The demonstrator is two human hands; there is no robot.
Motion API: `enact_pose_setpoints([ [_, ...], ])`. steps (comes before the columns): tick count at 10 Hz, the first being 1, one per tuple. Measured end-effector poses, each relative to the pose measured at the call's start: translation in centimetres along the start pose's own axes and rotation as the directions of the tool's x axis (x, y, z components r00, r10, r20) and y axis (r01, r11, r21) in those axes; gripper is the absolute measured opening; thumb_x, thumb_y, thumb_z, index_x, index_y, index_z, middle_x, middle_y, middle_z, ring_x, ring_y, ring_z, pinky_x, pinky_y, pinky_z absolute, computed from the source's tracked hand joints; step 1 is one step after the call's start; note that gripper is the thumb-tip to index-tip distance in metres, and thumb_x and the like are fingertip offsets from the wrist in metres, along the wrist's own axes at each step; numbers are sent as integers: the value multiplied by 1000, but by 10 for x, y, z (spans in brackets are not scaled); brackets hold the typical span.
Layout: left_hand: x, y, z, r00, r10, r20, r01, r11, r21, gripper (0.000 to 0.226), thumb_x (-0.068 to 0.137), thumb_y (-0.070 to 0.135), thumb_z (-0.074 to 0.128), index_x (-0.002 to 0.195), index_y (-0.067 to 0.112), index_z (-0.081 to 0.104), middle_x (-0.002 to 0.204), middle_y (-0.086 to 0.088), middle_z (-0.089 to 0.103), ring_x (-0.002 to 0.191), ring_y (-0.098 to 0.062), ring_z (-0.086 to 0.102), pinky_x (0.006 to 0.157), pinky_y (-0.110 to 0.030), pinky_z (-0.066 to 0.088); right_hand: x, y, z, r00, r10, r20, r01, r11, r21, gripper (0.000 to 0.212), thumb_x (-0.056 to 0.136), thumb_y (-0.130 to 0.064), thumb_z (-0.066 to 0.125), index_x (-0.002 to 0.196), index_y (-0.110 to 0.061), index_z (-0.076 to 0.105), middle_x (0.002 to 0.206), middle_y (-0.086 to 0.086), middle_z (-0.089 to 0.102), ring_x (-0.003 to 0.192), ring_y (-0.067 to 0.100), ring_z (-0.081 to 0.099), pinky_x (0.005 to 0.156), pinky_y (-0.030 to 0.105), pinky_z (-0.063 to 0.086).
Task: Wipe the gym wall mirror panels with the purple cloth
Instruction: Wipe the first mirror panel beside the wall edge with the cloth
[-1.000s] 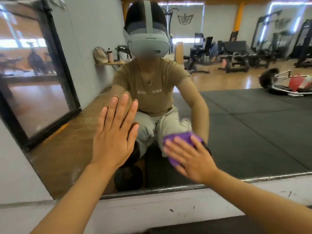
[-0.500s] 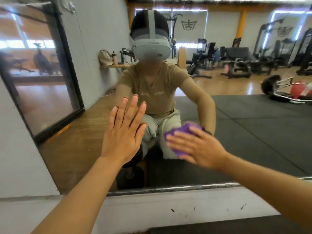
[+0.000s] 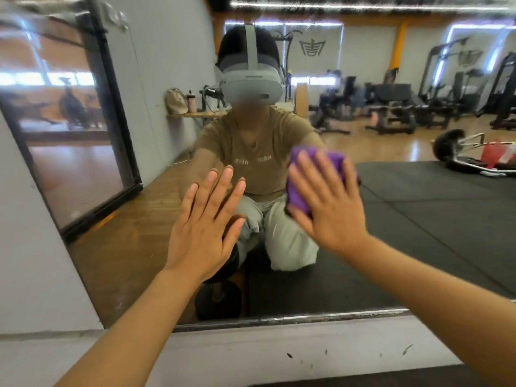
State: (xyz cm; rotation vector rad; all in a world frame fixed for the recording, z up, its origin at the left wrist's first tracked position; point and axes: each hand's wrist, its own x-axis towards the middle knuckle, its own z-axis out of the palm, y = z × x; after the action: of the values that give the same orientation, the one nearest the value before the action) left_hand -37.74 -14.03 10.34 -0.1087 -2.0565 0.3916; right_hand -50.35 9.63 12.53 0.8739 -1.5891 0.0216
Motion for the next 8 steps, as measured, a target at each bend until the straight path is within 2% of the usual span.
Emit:
enact_pose_setpoints([
  [1, -1, -11, -1, 998, 57, -1, -57, 998, 20, 65, 106, 43, 34, 162, 16, 14, 169, -7, 3, 156, -23, 5, 126, -42, 8, -78, -27, 15, 885, -427, 184, 441, 896, -41, 76, 100, -45, 31, 162, -17, -4, 169, 5, -10, 156, 25, -8, 125, 48, -9],
  [2, -4, -15, -2, 999, 49, -8, -49, 998, 26, 64, 106, 43, 35, 161, 15, 20, 169, -7, 8, 156, -24, 8, 126, -43, 8, -143, -41, 25, 713, -639, 289, 670, 743, -8, 75, 101, -40, 23, 160, -11, -12, 167, 8, -19, 155, 26, -15, 124, 48, -14],
  [3, -12, -16, 2, 1000, 25, 2, -25, 998, 59, 67, 105, 46, 37, 162, 17, 16, 169, -6, 4, 156, -25, 3, 126, -44, 3, -180, -45, 36, 661, -645, 384, 676, 734, 70, 62, 106, -29, 10, 159, -7, -13, 167, 9, -20, 155, 26, -15, 125, 44, -12],
  [4, -15, -20, 6, 999, 31, 9, -31, 996, 79, 68, 105, 48, 35, 162, 19, 13, 169, -6, -2, 156, -27, -1, 126, -45, 0, -199, -47, 36, 600, -698, 390, 783, 613, -107, 54, 109, -26, -3, 160, -9, -11, 169, 5, -13, 156, 21, -9, 127, 39, -2],
  [5, -16, -20, 7, 999, 40, -2, -39, 997, 61, 66, 105, 48, 31, 162, 20, 11, 169, -4, -6, 156, -27, -2, 126, -46, 0, -162, -27, 28, 652, -698, 297, 646, 716, 265, 62, 106, -44, 22, 162, -26, 2, 168, -7, -3, 156, 13, -11, 127, 35, -4],
  [6, -15, -21, 7, 999, 43, -3, -43, 997, 59, 66, 106, 48, 28, 162, 20, 8, 169, -5, -5, 156, -27, -2, 126, -46, 2, -39, 14, -2, 847, -505, 164, 486, 862, 141, 62, 107, -44, 27, 162, -24, 8, 169, -4, 4, 156, 17, 0, 127, 41, -2],
  [7, -16, -21, 6, 999, 46, 2, -46, 997, 59, 67, 106, 48, 29, 163, 20, 6, 170, -5, -4, 156, -26, -1, 125, -47, 5, 57, 52, -26, 967, -253, 6, 253, 967, -23, 61, 110, -47, 24, 161, -16, 17, 166, 8, 21, 153, 26, 20, 123, 45, 9],
  [8, -16, -24, 3, 998, 66, 2, -66, 996, 52, 67, 105, 47, 31, 163, 19, 10, 170, -6, 2, 156, -25, 2, 125, -46, 6, 101, 59, -31, 997, -23, -71, 16, 995, -103, 62, 110, -48, 29, 159, -12, 25, 163, 14, 30, 150, 33, 28, 122, 50, 14],
])
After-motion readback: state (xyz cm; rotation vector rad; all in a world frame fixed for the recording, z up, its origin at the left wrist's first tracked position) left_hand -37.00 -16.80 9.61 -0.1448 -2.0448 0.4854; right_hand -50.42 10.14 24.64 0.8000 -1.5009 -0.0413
